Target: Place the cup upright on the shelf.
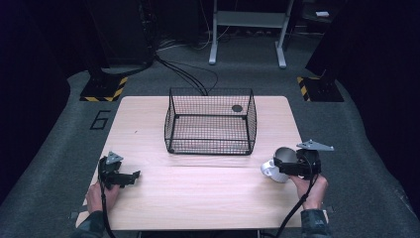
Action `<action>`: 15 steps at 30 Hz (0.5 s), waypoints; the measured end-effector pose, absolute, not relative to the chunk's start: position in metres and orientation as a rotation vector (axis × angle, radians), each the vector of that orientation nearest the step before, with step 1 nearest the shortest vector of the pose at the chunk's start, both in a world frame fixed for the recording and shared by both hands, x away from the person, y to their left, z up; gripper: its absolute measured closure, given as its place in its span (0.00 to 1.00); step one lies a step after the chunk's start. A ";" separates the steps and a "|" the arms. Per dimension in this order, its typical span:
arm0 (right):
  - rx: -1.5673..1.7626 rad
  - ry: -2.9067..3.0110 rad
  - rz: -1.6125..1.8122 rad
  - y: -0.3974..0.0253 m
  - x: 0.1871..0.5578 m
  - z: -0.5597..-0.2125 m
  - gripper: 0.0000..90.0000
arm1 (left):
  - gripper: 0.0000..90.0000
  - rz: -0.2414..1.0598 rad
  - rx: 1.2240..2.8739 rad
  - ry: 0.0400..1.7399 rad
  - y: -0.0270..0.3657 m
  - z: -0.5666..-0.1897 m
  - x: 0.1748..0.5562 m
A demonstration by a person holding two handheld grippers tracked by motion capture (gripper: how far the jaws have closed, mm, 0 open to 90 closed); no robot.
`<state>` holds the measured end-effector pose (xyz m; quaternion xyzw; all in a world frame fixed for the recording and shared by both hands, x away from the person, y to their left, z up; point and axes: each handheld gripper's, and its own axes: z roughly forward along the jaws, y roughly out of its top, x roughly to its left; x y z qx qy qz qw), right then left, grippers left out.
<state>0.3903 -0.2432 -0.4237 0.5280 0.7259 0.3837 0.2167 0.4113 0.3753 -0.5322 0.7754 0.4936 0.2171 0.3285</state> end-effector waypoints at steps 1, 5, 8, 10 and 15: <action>1.463 2.011 1.063 -0.243 0.390 -0.424 0.06 | 0.00 0.568 2.030 1.292 0.375 -0.532 0.411; 1.447 2.025 1.070 -0.238 0.390 -0.421 0.06 | 0.00 0.568 2.030 1.292 0.375 -0.532 0.411; 1.428 2.048 1.080 -0.233 0.391 -0.418 0.06 | 0.00 0.568 2.030 1.292 0.375 -0.532 0.411; 1.411 2.057 1.078 -0.230 0.391 -0.416 0.06 | 0.00 0.568 2.030 1.292 0.375 -0.532 0.411; 1.380 2.076 1.095 -0.222 0.391 -0.411 0.07 | 0.00 0.568 2.029 1.292 0.375 -0.532 0.411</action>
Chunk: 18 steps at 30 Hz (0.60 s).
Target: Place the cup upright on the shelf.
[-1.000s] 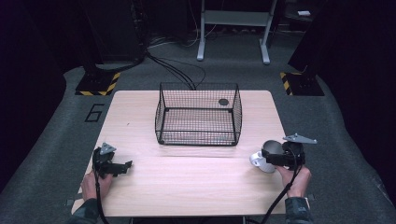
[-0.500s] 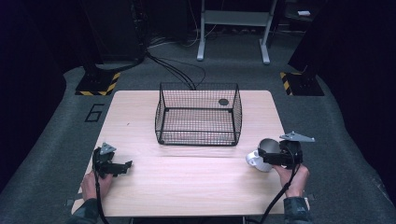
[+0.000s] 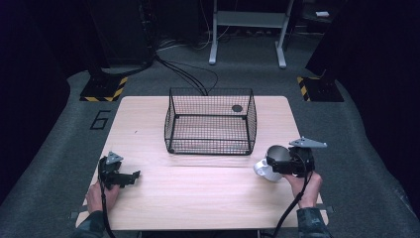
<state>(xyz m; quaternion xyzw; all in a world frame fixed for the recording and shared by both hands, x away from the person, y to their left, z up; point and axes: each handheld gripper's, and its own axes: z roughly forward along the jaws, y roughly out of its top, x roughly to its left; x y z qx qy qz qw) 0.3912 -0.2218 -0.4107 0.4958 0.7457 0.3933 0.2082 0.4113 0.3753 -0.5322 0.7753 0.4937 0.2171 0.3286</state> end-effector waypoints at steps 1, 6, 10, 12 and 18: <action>1.378 2.080 1.096 -0.221 0.391 -0.410 0.06 | 0.00 0.568 2.030 1.292 0.375 -0.532 0.411; 1.352 2.093 1.112 -0.215 0.391 -0.406 0.07 | 0.00 0.568 2.030 1.292 0.375 -0.532 0.411; 1.334 2.119 1.119 -0.205 0.392 -0.402 0.07 | 0.00 0.568 2.030 1.292 0.375 -0.532 0.411; 1.320 2.129 1.122 -0.201 0.392 -0.401 0.07 | 0.00 0.568 2.030 1.292 0.375 -0.532 0.411; 1.288 2.165 1.122 -0.188 0.394 -0.399 0.07 | 0.00 0.568 2.029 1.293 0.375 -0.532 0.411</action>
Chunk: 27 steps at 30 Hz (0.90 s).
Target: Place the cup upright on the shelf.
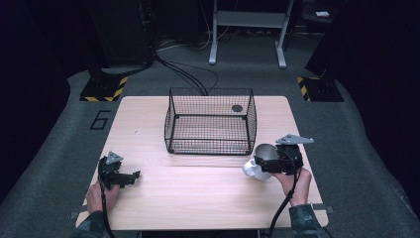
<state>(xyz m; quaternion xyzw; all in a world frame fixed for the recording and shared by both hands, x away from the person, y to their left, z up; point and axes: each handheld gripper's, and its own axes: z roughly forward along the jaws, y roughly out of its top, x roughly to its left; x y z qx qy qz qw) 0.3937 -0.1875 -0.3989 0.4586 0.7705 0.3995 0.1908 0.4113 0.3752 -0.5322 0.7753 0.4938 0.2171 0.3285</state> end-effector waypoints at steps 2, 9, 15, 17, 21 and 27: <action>1.282 2.169 1.126 -0.186 0.394 -0.399 0.07 | 0.00 0.568 2.030 1.292 0.375 -0.532 0.411; 1.264 2.200 1.143 -0.174 0.395 -0.397 0.07 | 0.00 0.568 2.030 1.292 0.375 -0.532 0.411; 1.227 2.235 1.158 -0.163 0.398 -0.395 0.07 | 0.00 0.568 2.030 1.292 0.375 -0.532 0.411; 1.223 2.245 1.159 -0.159 0.399 -0.394 0.07 | 0.00 0.568 2.030 1.292 0.375 -0.532 0.411; 1.193 2.269 1.168 -0.150 0.401 -0.390 0.07 | 0.00 0.568 2.029 1.292 0.375 -0.532 0.411; 1.153 2.297 1.170 -0.140 0.405 -0.384 0.07 | 0.00 0.568 2.029 1.292 0.375 -0.532 0.411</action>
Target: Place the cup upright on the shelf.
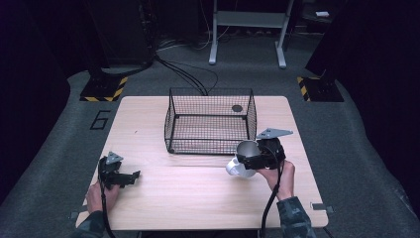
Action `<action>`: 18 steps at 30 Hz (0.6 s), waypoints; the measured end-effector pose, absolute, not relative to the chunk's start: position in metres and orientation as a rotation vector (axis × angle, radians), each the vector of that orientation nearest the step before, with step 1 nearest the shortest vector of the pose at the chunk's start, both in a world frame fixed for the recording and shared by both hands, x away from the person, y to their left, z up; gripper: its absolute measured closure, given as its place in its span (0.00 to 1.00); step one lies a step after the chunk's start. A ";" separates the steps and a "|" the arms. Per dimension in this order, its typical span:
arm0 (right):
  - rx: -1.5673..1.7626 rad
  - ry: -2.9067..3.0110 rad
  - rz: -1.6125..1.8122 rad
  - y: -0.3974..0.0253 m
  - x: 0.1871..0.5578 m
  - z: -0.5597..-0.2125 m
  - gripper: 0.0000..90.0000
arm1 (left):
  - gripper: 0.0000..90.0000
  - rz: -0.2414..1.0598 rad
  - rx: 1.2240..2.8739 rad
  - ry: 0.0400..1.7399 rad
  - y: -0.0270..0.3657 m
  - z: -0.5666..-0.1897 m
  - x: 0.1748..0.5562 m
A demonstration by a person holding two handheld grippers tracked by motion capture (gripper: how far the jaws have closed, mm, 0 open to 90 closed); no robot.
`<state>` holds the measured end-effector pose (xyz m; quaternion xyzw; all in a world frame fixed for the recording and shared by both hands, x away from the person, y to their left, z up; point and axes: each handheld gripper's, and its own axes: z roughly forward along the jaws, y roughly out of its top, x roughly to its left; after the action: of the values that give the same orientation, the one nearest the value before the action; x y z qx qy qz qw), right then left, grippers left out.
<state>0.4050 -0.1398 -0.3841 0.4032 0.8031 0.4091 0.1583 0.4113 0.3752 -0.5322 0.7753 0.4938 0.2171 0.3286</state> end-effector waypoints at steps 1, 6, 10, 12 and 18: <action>1.153 2.297 1.170 -0.140 0.405 -0.384 0.07 | 0.00 0.568 2.029 1.292 0.375 -0.532 0.411; 1.129 2.315 1.179 -0.131 0.408 -0.378 0.07 | 0.00 0.568 2.029 1.292 0.375 -0.532 0.411; 1.110 2.328 1.182 -0.126 0.411 -0.373 0.07 | 0.00 0.568 2.028 1.294 0.375 -0.532 0.411; 1.101 2.331 1.182 -0.125 0.412 -0.373 0.07 | 0.00 0.568 2.028 1.293 0.375 -0.532 0.411; 1.078 2.338 1.176 -0.119 0.415 -0.365 0.07 | 0.00 0.568 2.028 1.294 0.375 -0.532 0.411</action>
<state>0.4152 -0.1186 -0.3654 0.3762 0.8161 0.4105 0.1548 0.4113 0.3752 -0.5322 0.7748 0.4944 0.2172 0.3288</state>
